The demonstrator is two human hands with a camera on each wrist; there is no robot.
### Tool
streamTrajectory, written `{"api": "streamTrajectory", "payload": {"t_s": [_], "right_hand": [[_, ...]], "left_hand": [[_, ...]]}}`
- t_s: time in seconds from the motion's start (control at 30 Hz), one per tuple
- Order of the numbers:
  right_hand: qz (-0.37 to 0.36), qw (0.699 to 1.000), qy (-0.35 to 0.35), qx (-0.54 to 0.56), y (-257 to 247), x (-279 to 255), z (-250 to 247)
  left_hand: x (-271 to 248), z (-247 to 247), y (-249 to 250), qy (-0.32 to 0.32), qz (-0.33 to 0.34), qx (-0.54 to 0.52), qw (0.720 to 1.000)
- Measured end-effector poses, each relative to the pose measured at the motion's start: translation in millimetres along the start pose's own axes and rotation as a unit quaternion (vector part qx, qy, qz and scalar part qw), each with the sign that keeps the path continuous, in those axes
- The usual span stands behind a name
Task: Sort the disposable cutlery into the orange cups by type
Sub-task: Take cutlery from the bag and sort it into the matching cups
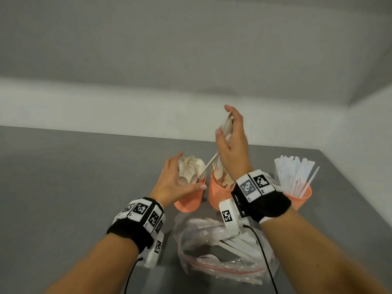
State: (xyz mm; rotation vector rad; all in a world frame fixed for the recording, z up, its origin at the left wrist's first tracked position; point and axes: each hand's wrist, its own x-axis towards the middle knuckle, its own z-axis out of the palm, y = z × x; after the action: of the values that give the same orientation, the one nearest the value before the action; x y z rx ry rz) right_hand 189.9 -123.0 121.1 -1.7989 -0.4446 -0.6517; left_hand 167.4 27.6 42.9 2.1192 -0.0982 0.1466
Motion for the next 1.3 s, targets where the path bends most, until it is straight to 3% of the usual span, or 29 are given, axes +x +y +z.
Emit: {"api": "streamTrajectory", "payload": {"t_s": [0.1,0.23,0.43,0.47,0.53,0.63,0.7,0.8,0.87,0.93,1.0,1.07,1.13,1.17,1.2,1.27,1.3], "right_hand": [[0.005,0.998,-0.053,0.038,1.1,-10.8,19.5],[0.065,0.988,-0.055,0.132,11.7,-21.4,38.9],[0.135,0.975,-0.116,0.131,34.8,-27.0,44.4],[0.134,0.976,-0.13,0.113,38.7,-28.8,46.8],[0.068,0.985,-0.153,-0.031,42.4,-32.4,49.7],[-0.003,0.959,-0.166,-0.231,45.9,-34.4,48.2],[0.005,0.935,-0.185,-0.301,44.1,-30.6,43.0],[0.059,0.871,-0.292,-0.391,41.7,-31.6,33.1],[0.082,0.844,-0.352,-0.395,37.0,-35.7,24.4],[0.071,0.861,-0.355,-0.358,25.1,-38.0,13.6],[0.044,0.912,-0.281,-0.296,10.6,-35.5,1.7],[0.026,0.942,-0.224,-0.247,-2.0,-35.5,-12.2],[0.047,0.937,-0.259,-0.232,-6.5,-43.8,-26.5],[0.072,0.923,-0.3,-0.229,-5.7,-51.7,-32.9],[0.1,0.901,-0.352,-0.234,-2.3,-62.0,-38.4],[0.157,0.828,-0.464,-0.271,11.2,-88.1,-45.0],[0.179,0.791,-0.503,-0.3,19.6,-102.6,-46.7]], "left_hand": [[9.0,2.7,-5.9,-0.004,-0.019,-0.016,1.0],[15.1,4.2,-7.8,0.019,-0.025,0.008,0.999],[16.4,4.9,-8.5,0.019,-0.011,0.006,1.0],[16.6,5.0,-8.4,0.021,-0.007,0.006,1.0],[15.8,5.2,-8.5,0.021,0.004,0.007,1.0],[15.1,4.0,-10.8,0.014,0.001,0.009,1.0],[14.3,3.0,-9.9,0.011,-0.002,0.014,1.0],[12.6,2.1,-7.1,0.004,-0.019,0.03,0.999],[10.4,-0.1,-6.0,-0.004,-0.025,0.046,0.999],[5.8,-3.6,-3.0,-0.02,-0.035,0.056,0.998],[-2.4,-6.7,4.1,-0.005,-0.033,0.047,0.998],[-18.2,-7.6,14.4,0.1,0.023,0.003,0.995],[-40.8,-4.1,22.6,0.195,0.12,-0.026,0.973],[-51.9,1.7,24.3,0.183,0.149,-0.018,0.972],[-62.1,9.6,26.0,0.128,0.159,0.006,0.979],[-76.0,32.4,20.2,-0.047,0.118,0.126,0.984],[-79.2,43.3,13.8,-0.123,0.075,0.205,0.968]]}}
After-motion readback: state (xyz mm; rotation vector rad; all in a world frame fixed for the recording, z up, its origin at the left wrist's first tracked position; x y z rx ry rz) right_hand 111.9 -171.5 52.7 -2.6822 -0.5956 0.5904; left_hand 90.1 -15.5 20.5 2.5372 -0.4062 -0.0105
